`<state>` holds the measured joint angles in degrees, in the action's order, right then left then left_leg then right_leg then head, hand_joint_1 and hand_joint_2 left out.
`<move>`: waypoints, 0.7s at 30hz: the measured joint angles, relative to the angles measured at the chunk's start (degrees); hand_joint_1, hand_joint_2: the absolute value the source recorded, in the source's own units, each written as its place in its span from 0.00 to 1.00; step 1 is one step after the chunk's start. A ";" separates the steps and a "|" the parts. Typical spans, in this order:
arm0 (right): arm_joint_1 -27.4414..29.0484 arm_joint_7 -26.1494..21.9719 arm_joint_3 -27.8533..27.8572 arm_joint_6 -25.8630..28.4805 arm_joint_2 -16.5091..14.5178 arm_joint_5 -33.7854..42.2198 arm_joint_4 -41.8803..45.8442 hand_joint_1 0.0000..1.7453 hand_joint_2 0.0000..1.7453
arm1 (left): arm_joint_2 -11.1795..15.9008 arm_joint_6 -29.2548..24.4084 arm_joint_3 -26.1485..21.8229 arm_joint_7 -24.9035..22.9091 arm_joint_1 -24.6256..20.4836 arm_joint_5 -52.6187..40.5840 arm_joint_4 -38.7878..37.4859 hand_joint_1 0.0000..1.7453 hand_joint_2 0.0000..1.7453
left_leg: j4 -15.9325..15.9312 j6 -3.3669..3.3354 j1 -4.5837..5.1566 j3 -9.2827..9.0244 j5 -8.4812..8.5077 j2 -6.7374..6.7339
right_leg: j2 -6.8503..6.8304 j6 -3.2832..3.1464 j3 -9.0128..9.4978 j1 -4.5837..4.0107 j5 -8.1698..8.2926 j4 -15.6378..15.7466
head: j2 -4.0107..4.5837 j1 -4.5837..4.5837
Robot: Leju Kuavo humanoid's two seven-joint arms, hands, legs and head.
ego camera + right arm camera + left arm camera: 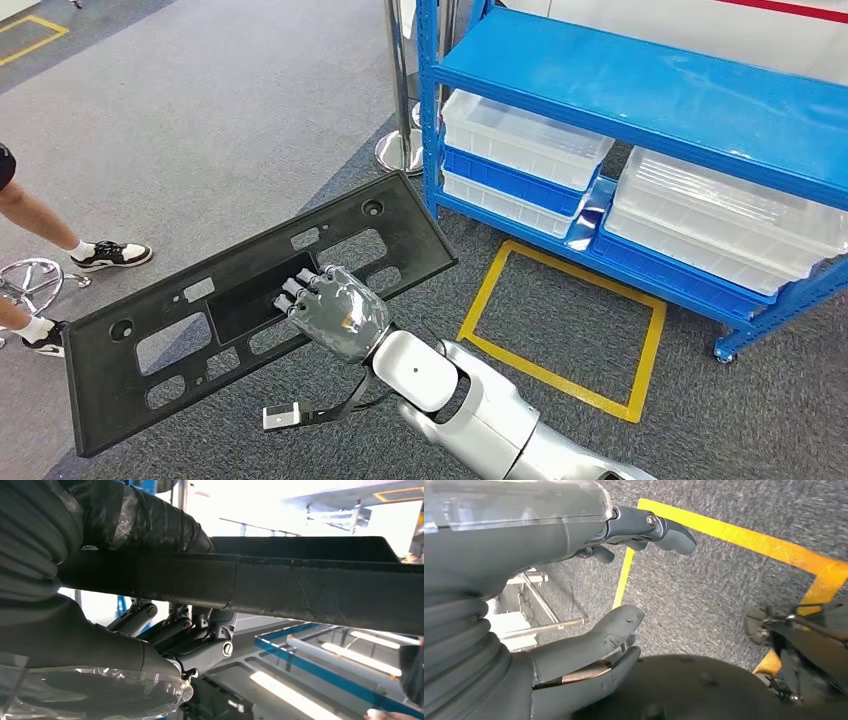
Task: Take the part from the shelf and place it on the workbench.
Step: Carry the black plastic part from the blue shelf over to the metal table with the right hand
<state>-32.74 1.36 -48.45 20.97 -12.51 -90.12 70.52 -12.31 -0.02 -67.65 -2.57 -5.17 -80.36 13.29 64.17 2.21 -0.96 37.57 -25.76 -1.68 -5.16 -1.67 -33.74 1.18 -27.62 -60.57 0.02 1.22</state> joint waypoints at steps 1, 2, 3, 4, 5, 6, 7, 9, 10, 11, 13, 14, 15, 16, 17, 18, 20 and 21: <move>-0.17 -0.10 0.34 0.09 -0.20 0.01 -0.40 1.00 1.00 | 0.03 0.01 0.00 -0.04 -0.05 -0.03 0.00 0.00 1.00 | -3.22 -0.35 0.22 -1.67 1.01 -0.95 | -0.51 0.27 0.14 -0.10 -0.09 0.04 | -0.01 -0.02; -0.34 -0.21 0.65 0.19 -0.39 0.01 -0.80 1.00 1.00 | 0.05 0.02 0.00 -0.05 -0.10 -0.04 0.00 0.00 1.00 | -5.10 -0.76 0.45 -2.60 1.41 -1.64 | -0.96 0.59 0.27 -0.21 -0.16 0.10 | -0.01 -0.02; -0.47 -0.28 0.84 0.25 -0.52 0.01 -1.14 1.00 1.00 | 0.07 0.03 0.00 -0.06 -0.12 -0.05 0.00 0.00 1.00 | -5.57 -1.19 0.68 -2.70 1.27 -1.73 | -1.42 0.94 0.42 -0.31 -0.18 0.25 | -0.01 -0.03; -0.56 -0.26 0.93 0.27 -0.62 0.01 -1.47 1.00 1.00 | 0.08 0.04 0.00 -0.10 -0.10 -0.09 0.00 0.00 1.00 | -5.73 -1.59 0.72 -2.61 1.40 -1.15 | -1.93 1.32 0.65 -0.34 -0.19 0.45 | -0.02 -0.04; -0.63 -0.15 0.99 0.26 -0.74 0.00 -1.78 1.00 1.00 | 0.08 0.04 0.00 -0.14 -0.04 -0.14 0.00 0.00 1.00 | -6.00 -1.99 0.53 -2.76 1.56 -0.49 | -2.13 1.72 0.88 -0.29 -0.31 0.54 | -0.01 -0.04; -0.72 0.02 1.04 0.12 -0.87 0.00 -2.11 1.00 1.00 | 0.03 0.03 0.01 -0.16 0.02 -0.25 -0.01 0.00 1.00 | -6.36 -2.36 0.38 -2.96 1.76 0.19 | -1.33 2.03 0.96 -0.21 -0.72 0.25 | -0.01 -0.06; -0.87 0.22 1.07 -0.18 -0.99 0.00 -2.42 1.00 1.00 | -0.04 0.01 0.02 -0.17 0.03 -0.40 -0.01 0.00 1.00 | -6.73 -2.77 0.24 -3.17 2.01 0.78 | 0.06 2.22 0.61 -0.10 -1.63 -0.86 | -0.01 -0.07; -1.23 0.57 1.11 -1.52 -1.12 0.01 -3.09 1.00 1.00 | -0.56 -0.28 0.11 -0.14 -0.14 -0.75 -0.02 0.00 1.00 | -7.03 -3.37 0.27 -3.34 2.29 1.98 | 3.64 2.19 -2.10 0.03 -4.98 -6.74 | -0.01 -0.08; -1.30 0.70 1.11 -2.25 -1.14 0.01 -3.50 1.00 1.00 | -0.85 -0.56 0.16 -0.15 -0.26 -0.89 -0.02 0.00 1.00 | -6.98 -3.57 0.38 -3.26 2.32 2.68 | 4.53 2.09 -4.15 -0.03 -6.74 -10.74 | -0.01 -0.09; -1.26 0.79 1.11 -2.84 -1.20 0.01 -3.95 1.00 1.00 | -1.15 -0.82 0.20 -0.17 -0.34 -0.97 -0.02 0.00 1.00 | -6.90 -3.66 0.47 -3.20 2.32 3.55 | 4.97 2.01 -6.06 -0.14 -7.83 -14.21 | -0.01 -0.09; -1.15 0.78 1.11 -3.20 -1.57 0.00 -4.88 1.00 1.00 | -1.48 -1.14 0.22 -0.35 -0.35 -1.03 -0.02 0.00 1.00 | -6.58 -3.73 0.59 -3.13 2.21 5.30 | 5.21 1.79 -7.41 -0.33 -6.63 -15.63 | -0.01 -0.09; -1.20 0.73 1.11 -3.14 -1.89 0.00 -5.25 1.00 1.00 | -1.60 -1.18 0.22 -0.46 -0.34 -1.03 -0.02 0.00 1.00 | -6.33 -3.65 0.62 -3.11 2.09 6.17 | 5.43 1.62 -6.48 -0.37 -4.47 -13.04 | -0.01 -0.08; -1.34 0.68 1.11 -3.00 -2.24 0.00 -5.61 1.00 1.00 | -1.71 -1.22 0.22 -0.56 -0.34 -0.99 -0.02 0.00 1.00 | -6.01 -3.53 0.63 -3.09 1.91 7.00 | 6.14 1.42 -4.84 -0.38 -2.00 -9.07 | -0.01 -0.09; -1.49 0.63 1.11 -2.71 -2.53 0.00 -6.02 1.00 1.00 | -1.84 -1.26 0.22 -0.66 -0.40 -0.95 -0.02 0.00 1.00 | -5.59 -3.30 0.71 -2.93 1.68 7.74 | 7.56 1.29 -3.20 -0.27 -0.30 -5.22 | -0.01 -0.07; -1.64 0.58 1.13 -2.34 -2.77 0.01 -6.42 1.00 1.00 | -1.92 -1.29 0.22 -0.77 -0.48 -0.91 -0.02 0.00 1.00 | -5.25 -3.04 0.73 -2.73 1.50 8.43 | 8.76 1.25 -2.00 -0.16 0.75 -2.42 | -0.01 -0.07; -1.73 0.53 1.15 -1.98 -2.98 0.01 -6.89 1.00 1.00 | -1.98 -1.34 0.21 -0.92 -0.54 -0.87 -0.02 0.00 1.00 | -5.02 -2.75 0.65 -2.47 1.41 8.99 | 9.61 1.23 -1.37 -0.16 1.02 -0.93 | -0.02 -0.07; -1.92 0.43 1.19 -1.46 -3.49 0.01 -7.88 1.00 1.00 | -2.02 -1.49 0.20 -1.22 -0.48 -0.85 -0.02 0.00 1.00 | -5.07 -1.96 0.33 -2.01 1.52 10.17 | 9.21 0.95 -1.17 -0.27 0.92 -0.51 | 0.00 -0.08; -2.03 0.38 1.20 -1.35 -3.80 0.01 -8.32 1.00 1.00 | -2.01 -1.55 0.20 -1.30 -0.38 -0.84 -0.02 0.00 1.00 | -5.02 -1.62 0.23 -1.86 1.52 9.98 | 8.53 0.64 -1.02 -0.27 1.04 -0.28 | 0.00 -0.07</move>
<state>-34.77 1.73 -47.25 19.62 -16.31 -90.11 62.21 -14.32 -1.57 -67.45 -3.87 -5.55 -81.19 13.27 59.15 0.59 -0.73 35.71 -24.24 8.30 3.37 -1.03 -34.76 0.90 -26.58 -60.85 0.02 1.15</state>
